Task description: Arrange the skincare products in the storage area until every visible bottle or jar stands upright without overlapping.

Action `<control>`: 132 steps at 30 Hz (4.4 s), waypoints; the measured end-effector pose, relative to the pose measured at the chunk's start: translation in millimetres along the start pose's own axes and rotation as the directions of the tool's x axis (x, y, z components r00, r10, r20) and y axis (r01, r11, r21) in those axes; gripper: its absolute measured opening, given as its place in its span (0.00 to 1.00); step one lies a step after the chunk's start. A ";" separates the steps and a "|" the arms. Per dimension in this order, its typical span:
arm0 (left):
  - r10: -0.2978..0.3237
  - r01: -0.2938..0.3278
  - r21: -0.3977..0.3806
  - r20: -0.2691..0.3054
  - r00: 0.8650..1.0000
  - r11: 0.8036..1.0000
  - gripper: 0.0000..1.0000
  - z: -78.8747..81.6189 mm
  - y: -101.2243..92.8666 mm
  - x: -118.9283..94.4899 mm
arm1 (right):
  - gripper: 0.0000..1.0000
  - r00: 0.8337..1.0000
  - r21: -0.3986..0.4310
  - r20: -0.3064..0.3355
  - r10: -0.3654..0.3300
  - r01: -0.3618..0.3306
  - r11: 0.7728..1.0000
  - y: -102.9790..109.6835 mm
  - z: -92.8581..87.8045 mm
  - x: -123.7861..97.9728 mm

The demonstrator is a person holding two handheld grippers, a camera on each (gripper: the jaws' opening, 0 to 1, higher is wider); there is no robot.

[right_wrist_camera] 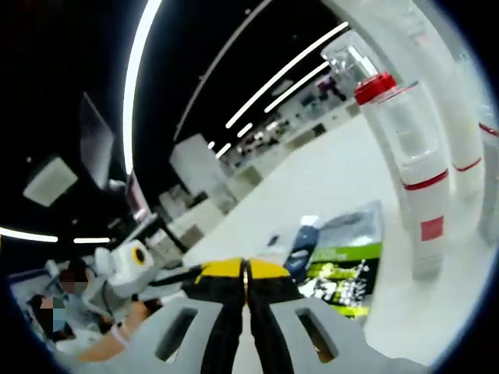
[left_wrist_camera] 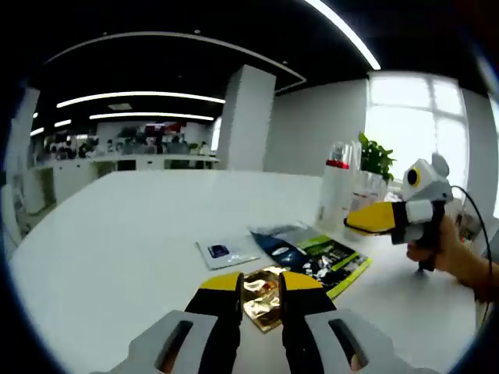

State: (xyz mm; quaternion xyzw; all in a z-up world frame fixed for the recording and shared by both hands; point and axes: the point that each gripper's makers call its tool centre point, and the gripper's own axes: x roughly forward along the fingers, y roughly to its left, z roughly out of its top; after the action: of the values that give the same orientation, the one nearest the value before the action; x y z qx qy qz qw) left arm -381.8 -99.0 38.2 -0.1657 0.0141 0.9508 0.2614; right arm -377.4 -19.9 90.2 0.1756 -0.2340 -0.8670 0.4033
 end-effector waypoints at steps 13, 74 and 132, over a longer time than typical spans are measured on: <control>-0.019 0.017 -0.019 -0.087 0.996 1.000 0.14 -12.2 -1.3 13.3 | 0.00 1.000 0.002 -0.010 -0.007 0.007 1.000 -0.8 -3.1 0.2; 0.106 -0.105 -0.026 0.055 0.993 0.994 0.22 12.7 28.0 -6.5 | 0.00 0.978 -0.347 -0.126 -0.165 0.112 0.931 18.6 -40.7 35.9; 0.036 -0.018 -0.061 0.305 0.952 0.998 1.00 104.4 18.6 -142.6 | 1.00 0.988 -0.551 0.150 0.036 0.053 0.833 68.5 38.6 -127.0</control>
State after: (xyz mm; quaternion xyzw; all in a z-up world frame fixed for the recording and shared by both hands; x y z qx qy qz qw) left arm -308.1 -173.4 181.7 -0.0238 -0.0515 0.9685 0.2427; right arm -276.2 50.8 174.3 -0.0149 -0.0030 -0.9103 0.4136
